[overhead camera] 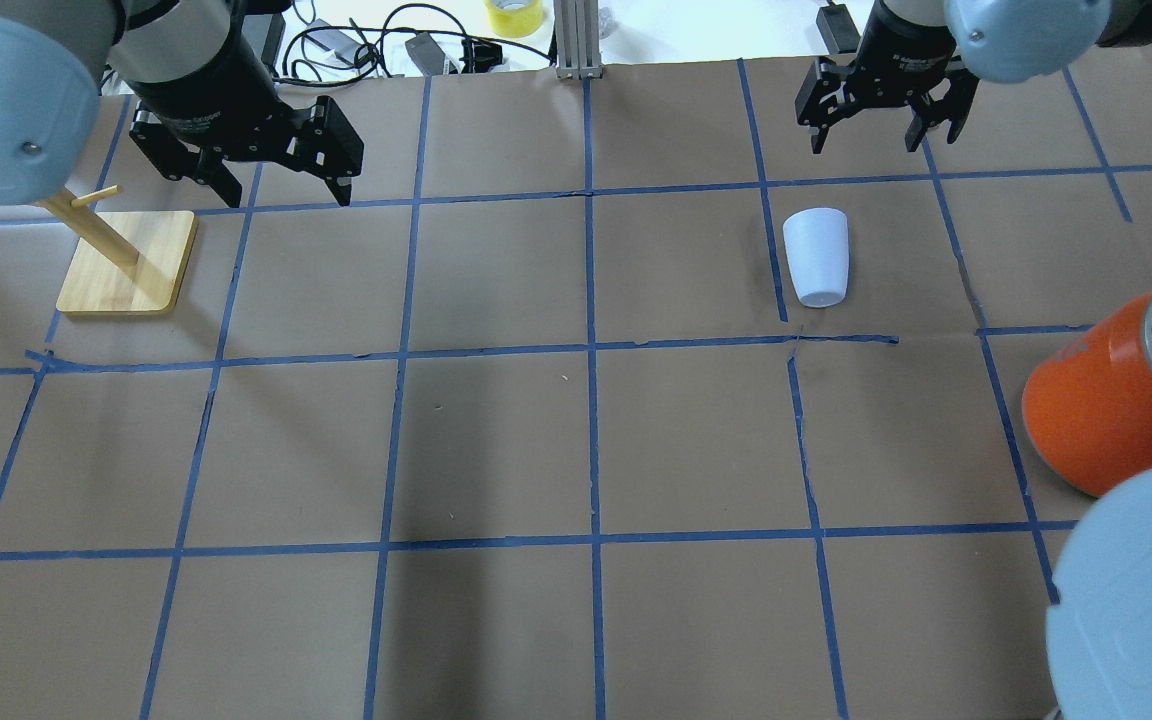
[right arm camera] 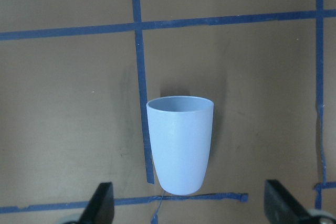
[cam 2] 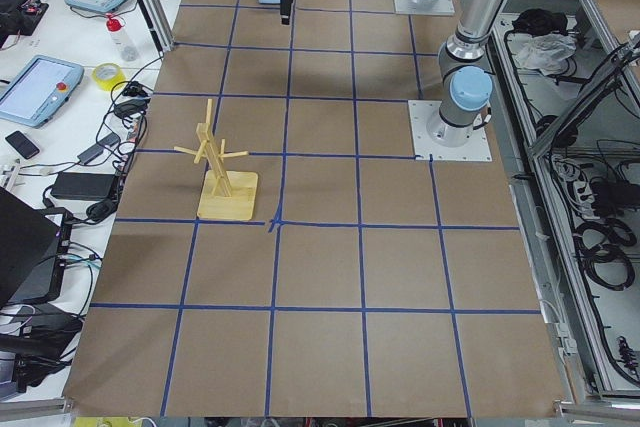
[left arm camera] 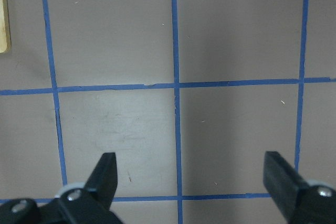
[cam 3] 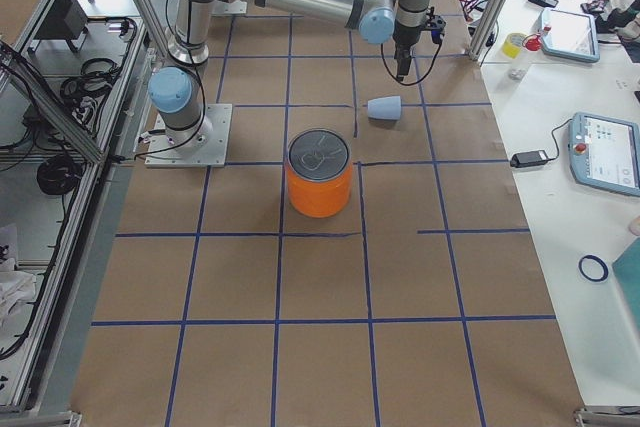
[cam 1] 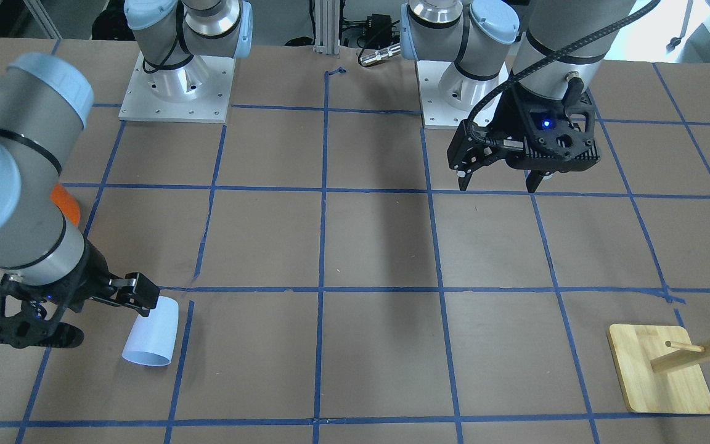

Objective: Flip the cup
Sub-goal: 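Lower the right gripper onto the upside-down white cup and close, then lift the white cup with the right gripper and carry it toward the left arm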

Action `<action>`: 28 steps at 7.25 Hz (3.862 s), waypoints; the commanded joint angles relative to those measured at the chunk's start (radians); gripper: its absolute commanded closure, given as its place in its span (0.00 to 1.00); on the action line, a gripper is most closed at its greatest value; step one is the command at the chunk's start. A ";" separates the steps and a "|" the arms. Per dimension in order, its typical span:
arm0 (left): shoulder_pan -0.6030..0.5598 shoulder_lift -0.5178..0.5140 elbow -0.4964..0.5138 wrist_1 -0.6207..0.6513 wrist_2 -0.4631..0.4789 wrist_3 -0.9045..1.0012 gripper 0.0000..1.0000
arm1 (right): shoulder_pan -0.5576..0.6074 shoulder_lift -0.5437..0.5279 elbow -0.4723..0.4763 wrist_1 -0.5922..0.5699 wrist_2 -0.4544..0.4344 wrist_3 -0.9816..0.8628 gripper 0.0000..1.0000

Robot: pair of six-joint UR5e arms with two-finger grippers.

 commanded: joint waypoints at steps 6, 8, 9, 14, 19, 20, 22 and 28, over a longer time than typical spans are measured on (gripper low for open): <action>0.002 0.000 0.000 0.000 0.000 0.002 0.00 | -0.011 0.123 0.124 -0.185 0.005 0.002 0.00; 0.002 0.000 0.000 0.000 -0.002 0.002 0.00 | -0.014 0.143 0.126 -0.220 0.009 0.003 0.00; 0.002 0.000 0.000 0.000 -0.002 0.002 0.00 | -0.014 0.152 0.126 -0.232 0.010 0.005 0.00; 0.002 0.002 0.000 0.000 -0.002 0.002 0.00 | -0.014 0.170 0.132 -0.245 0.009 0.017 0.55; 0.002 0.002 0.000 0.000 0.000 0.002 0.00 | 0.038 0.069 0.140 -0.211 0.018 -0.001 1.00; 0.002 0.002 0.000 0.000 0.000 0.002 0.00 | 0.091 0.042 0.140 -0.211 0.019 -0.001 1.00; 0.002 0.002 0.000 0.000 0.000 0.002 0.00 | 0.218 0.042 0.140 -0.208 0.036 -0.010 1.00; 0.002 0.002 0.000 0.000 0.002 0.002 0.00 | 0.412 0.092 0.140 -0.341 0.111 -0.758 1.00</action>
